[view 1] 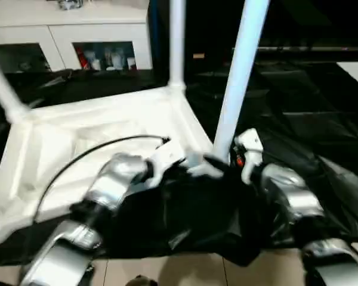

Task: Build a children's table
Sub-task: Rotate leg to tighten

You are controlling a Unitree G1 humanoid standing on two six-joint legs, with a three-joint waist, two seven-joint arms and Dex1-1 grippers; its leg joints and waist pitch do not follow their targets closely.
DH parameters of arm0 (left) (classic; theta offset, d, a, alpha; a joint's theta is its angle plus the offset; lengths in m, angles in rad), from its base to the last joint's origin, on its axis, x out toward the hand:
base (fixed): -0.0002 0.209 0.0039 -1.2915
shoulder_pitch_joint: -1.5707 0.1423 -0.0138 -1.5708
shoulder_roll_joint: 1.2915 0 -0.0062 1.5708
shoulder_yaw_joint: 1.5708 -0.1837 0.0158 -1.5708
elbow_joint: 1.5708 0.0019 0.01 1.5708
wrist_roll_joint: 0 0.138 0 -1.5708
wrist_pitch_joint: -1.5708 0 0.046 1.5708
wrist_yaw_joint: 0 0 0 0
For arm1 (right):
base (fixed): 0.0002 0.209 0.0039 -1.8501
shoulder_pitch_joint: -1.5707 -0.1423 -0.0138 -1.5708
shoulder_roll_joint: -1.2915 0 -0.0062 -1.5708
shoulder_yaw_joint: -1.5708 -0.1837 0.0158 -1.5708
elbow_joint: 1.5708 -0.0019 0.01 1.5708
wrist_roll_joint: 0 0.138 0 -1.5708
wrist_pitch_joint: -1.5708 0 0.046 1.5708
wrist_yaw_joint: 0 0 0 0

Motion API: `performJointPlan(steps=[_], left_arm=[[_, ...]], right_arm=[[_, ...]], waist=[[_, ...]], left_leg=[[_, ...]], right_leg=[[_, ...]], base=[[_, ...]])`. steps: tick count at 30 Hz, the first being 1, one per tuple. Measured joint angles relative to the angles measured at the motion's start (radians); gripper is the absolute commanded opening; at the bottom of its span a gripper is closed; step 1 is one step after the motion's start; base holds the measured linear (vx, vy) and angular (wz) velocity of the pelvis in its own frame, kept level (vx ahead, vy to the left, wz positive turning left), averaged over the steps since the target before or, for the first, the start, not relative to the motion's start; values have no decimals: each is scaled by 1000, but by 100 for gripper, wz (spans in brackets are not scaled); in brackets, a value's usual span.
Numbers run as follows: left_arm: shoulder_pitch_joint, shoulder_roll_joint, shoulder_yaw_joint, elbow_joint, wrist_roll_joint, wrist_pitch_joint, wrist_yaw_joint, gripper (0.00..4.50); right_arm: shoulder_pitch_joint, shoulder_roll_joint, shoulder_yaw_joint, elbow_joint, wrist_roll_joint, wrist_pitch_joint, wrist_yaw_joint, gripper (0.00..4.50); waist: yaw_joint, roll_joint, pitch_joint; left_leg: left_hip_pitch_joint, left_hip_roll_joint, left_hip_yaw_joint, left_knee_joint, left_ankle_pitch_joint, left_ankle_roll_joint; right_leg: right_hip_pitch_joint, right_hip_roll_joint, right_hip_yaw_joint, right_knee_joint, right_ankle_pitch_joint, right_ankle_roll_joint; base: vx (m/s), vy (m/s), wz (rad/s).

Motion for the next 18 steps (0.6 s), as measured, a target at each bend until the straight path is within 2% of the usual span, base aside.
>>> performJointPlan(steps=[5, 11, 12, 16, 17, 18], left_arm=[[-91, -99, 13, 154, 13, 11, 148, 0], [-109, -119, 13, 187, 14, 4, 173, 0], [-110, -118, 13, 188, 14, 1, 172, 0], [-108, -99, 17, 190, 14, -17, 167, 0], [-107, -90, 21, 190, 14, -23, 161, 0], [-103, -84, 22, 185, 14, -28, 155, 0]], right_arm=[[-85, 83, -45, 114, -13, -3, -284, 272], [-98, 99, -57, 140, -33, -24, -321, 272], [-99, 102, -61, 143, -32, -27, -321, 328], [-99, 112, -74, 153, -19, -44, -294, 344], [-98, 111, -74, 154, -15, -47, -280, 373], [-98, 106, -74, 153, -11, -47, -267, 373]], waist=[[2, 0, 0], [5, 1, 0], [5, 1, 0], [2, 0, 0], [-1, 0, 0], [-2, 0, 0]], left_leg=[[0, -1, 0, 0, 0, 0], [0, -2, 0, 0, 0, 0], [0, -2, 0, 0, 0, 0], [-1, -1, -1, -1, 0, 0], [-2, -1, -1, -1, 0, 0], [-2, -1, -1, -1, 0, 0]], right_leg=[[2, -1, 1, -3, 1, -1], [4, -1, 0, -4, 2, -1], [4, -1, 0, -3, 3, -1], [2, -1, -1, -3, 3, -1], [0, -1, -1, -3, 5, 1], [-1, -1, -1, -3, 6, 2]], base=[[0, 0, 0], [0, 0, 0], [0, 0, 0], [0, 0, 0], [0, 0, 0], [0, 0, 0]])
